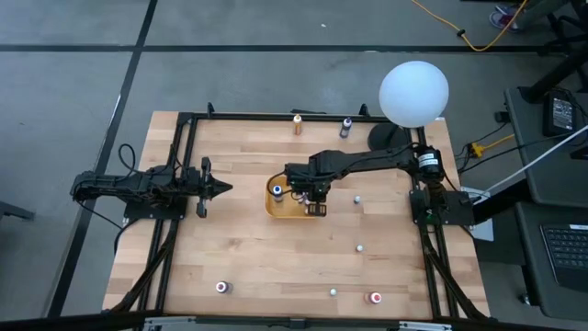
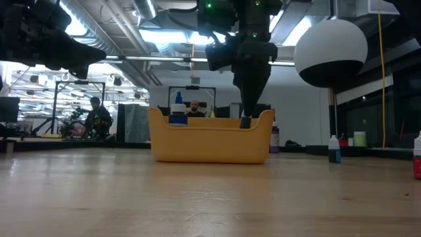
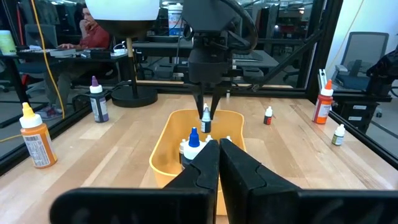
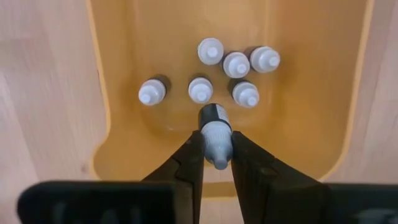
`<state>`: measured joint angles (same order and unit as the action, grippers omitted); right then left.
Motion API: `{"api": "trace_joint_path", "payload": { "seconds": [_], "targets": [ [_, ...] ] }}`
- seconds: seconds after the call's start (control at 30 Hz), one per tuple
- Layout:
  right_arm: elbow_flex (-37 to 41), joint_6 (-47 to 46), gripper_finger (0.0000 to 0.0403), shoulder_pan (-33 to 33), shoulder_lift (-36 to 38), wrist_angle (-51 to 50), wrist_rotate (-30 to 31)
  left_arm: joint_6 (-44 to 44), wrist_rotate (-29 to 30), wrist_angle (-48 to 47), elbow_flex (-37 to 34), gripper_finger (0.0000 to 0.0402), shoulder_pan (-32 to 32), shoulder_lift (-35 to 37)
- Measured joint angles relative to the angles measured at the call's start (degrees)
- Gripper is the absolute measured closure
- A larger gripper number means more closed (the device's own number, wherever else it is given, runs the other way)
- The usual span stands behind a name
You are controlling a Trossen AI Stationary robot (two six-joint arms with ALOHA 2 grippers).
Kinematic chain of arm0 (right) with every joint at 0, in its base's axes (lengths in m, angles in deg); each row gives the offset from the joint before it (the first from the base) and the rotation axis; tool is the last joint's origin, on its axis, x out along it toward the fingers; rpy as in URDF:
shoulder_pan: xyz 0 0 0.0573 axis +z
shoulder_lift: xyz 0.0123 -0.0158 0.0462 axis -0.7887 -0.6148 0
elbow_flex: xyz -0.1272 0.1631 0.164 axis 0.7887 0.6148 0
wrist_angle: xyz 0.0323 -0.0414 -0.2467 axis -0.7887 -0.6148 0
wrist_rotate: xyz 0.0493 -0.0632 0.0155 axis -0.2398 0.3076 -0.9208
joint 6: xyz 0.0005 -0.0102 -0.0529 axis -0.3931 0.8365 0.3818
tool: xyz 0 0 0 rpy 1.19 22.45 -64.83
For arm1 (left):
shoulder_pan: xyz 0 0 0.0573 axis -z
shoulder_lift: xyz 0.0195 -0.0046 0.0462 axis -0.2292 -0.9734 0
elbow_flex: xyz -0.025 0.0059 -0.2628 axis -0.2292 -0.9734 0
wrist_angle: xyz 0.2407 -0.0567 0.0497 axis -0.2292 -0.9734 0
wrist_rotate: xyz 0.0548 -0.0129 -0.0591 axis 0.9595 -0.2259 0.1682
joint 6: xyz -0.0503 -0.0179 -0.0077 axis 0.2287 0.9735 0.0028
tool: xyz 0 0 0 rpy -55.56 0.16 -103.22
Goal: Pick & Place food coloring
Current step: Put the black food coloring bottle into the yellow bin
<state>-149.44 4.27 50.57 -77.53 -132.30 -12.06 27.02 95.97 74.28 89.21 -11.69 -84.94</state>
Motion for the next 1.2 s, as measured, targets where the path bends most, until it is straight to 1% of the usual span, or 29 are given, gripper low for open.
{"api": "trace_joint_path", "payload": {
  "seconds": [0.6,0.83,1.07,1.2],
  "targets": [
    [0.1,-0.9,0.0332,-0.1,-5.9,-0.1,-1.5,0.0,0.0,0.0,0.0,0.0391,0.0,0.0],
    [0.0,-1.0,0.0325,-0.1,-6.1,0.4,-1.4,0.0,0.0,0.0,0.0,0.0395,0.0,0.0],
    [0.0,-0.9,0.0327,-0.5,-6.1,0.9,-1.4,0.0,0.0,0.0,0.0,0.0391,0.0,0.0],
    [0.0,-0.9,0.0319,-1.1,-6.1,1.0,-1.4,0.0,0.0,0.0,0.0,0.0393,0.0,0.0]
  ]
}}
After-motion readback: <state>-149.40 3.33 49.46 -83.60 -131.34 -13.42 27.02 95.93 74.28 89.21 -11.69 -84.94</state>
